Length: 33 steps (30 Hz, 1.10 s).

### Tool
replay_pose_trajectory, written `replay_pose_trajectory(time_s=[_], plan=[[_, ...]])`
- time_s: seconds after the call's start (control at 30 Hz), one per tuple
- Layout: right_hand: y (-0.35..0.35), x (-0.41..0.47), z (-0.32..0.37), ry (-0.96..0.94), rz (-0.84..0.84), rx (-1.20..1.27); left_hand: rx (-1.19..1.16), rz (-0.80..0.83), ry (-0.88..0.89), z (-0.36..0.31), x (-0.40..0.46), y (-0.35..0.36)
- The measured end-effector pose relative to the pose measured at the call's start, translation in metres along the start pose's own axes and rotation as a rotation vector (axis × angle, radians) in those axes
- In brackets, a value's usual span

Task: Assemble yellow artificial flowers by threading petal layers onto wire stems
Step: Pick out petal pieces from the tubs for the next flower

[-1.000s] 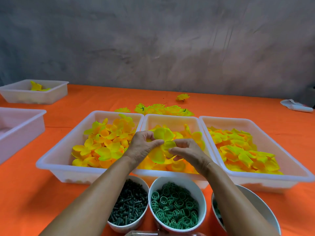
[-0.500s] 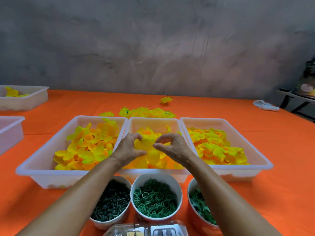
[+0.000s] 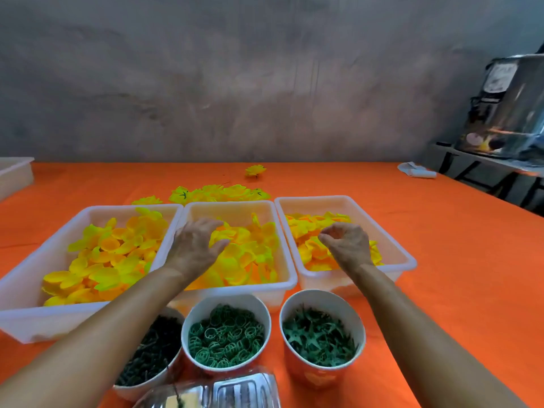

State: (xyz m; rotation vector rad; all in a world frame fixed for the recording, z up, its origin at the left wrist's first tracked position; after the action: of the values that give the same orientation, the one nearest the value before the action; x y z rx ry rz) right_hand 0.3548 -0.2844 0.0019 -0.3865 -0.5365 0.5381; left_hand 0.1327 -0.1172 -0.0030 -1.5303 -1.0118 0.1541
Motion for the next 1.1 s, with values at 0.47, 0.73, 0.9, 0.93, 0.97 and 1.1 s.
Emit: replay_pose_trajectory(time_s=[0.47,0.73,0.9,0.93,0.97,1.1], plan=[[0.012,0.029,-0.032,0.18,0.303,-0.64,-0.259,-0.073,0.154,-0.107,0.031,0.039],[0.018,0.028,-0.035,0.096,0.212,-0.564,-0.286,0.019,0.232,-0.106,0.036,0.045],[0.018,0.026,-0.032,-0.013,0.133,-0.469,-0.288,0.047,0.275,-0.093,0.034,0.049],[0.02,0.025,-0.03,-0.052,0.089,-0.465,-0.297,0.049,0.279,-0.091,0.033,0.051],[0.021,0.024,-0.028,-0.089,0.034,-0.44,-0.309,0.05,0.282,-0.09,0.032,0.053],[0.026,0.019,-0.021,-0.138,-0.172,-0.241,-0.343,0.037,0.305,-0.086,0.026,0.062]])
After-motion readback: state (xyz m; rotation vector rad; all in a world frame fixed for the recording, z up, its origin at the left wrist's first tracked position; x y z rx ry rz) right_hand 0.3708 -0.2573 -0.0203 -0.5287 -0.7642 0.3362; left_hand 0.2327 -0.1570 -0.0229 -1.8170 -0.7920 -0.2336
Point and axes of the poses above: each hand's wrist, its own x-axis towards the middle knuckle, its own y-axis out of the palm, z = x × y, the point moved 1 cm from there along x, towards the middle knuckle, and after that the axes turned 10 degrees about x, right-handed, at the moved point
